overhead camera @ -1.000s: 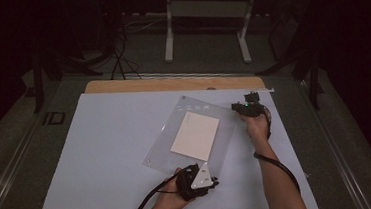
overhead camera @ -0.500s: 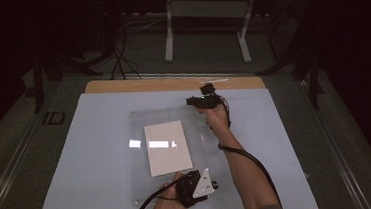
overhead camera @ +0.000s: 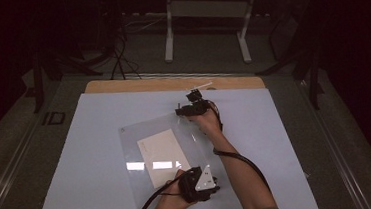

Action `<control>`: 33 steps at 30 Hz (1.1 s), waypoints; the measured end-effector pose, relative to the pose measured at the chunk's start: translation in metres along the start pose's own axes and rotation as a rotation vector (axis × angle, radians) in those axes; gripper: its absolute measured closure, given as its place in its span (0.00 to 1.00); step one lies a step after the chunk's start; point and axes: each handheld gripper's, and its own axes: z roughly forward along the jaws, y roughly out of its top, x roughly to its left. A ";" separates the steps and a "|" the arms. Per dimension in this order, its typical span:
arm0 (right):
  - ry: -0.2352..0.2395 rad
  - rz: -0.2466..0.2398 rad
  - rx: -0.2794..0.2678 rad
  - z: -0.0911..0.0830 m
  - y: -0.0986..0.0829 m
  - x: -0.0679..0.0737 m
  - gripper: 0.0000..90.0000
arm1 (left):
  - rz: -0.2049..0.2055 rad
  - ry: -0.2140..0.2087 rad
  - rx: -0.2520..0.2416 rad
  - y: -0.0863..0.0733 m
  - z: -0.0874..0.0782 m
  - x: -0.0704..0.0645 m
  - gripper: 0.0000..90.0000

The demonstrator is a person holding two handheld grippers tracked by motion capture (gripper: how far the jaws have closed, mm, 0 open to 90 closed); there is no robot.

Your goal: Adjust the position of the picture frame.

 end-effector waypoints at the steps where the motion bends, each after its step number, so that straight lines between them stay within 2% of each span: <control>1: 0.000 -0.023 -0.005 -0.005 -0.002 0.000 0.62 | -0.018 -0.010 -0.009 -0.003 -0.003 0.002 0.70; 5: -0.031 -0.085 -0.002 -0.025 -0.015 -0.003 0.62 | -0.077 -0.010 -0.041 -0.012 -0.016 0.014 0.67; 8: -0.033 -0.096 -0.009 -0.037 -0.027 -0.006 0.62 | -0.130 0.006 -0.082 -0.019 -0.028 0.026 0.66; 10: -0.033 -0.112 -0.012 -0.043 -0.036 -0.006 0.63 | -0.153 0.034 -0.108 -0.021 -0.036 0.034 0.66; 14: -0.036 -0.154 -0.012 -0.056 -0.054 -0.003 0.63 | -0.202 0.093 -0.125 -0.024 -0.049 0.053 0.66; 17: -0.021 -0.159 -0.016 -0.065 -0.069 -0.002 0.63 | -0.234 0.114 -0.108 -0.027 -0.053 0.070 0.66; 19: -0.027 -0.167 -0.010 -0.070 -0.078 -0.002 0.63 | -0.253 0.143 -0.094 -0.028 -0.055 0.079 0.66; 24: -0.032 -0.190 -0.023 -0.088 -0.097 -0.001 0.64 | -0.296 0.177 -0.067 -0.029 -0.059 0.103 0.66; 30: -0.026 -0.226 -0.040 -0.114 -0.112 0.005 0.64 | -0.325 0.224 -0.048 -0.029 -0.061 0.127 0.66; 31: -0.026 -0.226 -0.040 -0.114 -0.112 0.005 0.64 | -0.325 0.224 -0.048 -0.029 -0.061 0.127 0.66; 33: -0.019 -0.240 -0.048 -0.124 -0.118 0.009 0.65 | -0.336 0.231 -0.038 -0.028 -0.061 0.136 0.66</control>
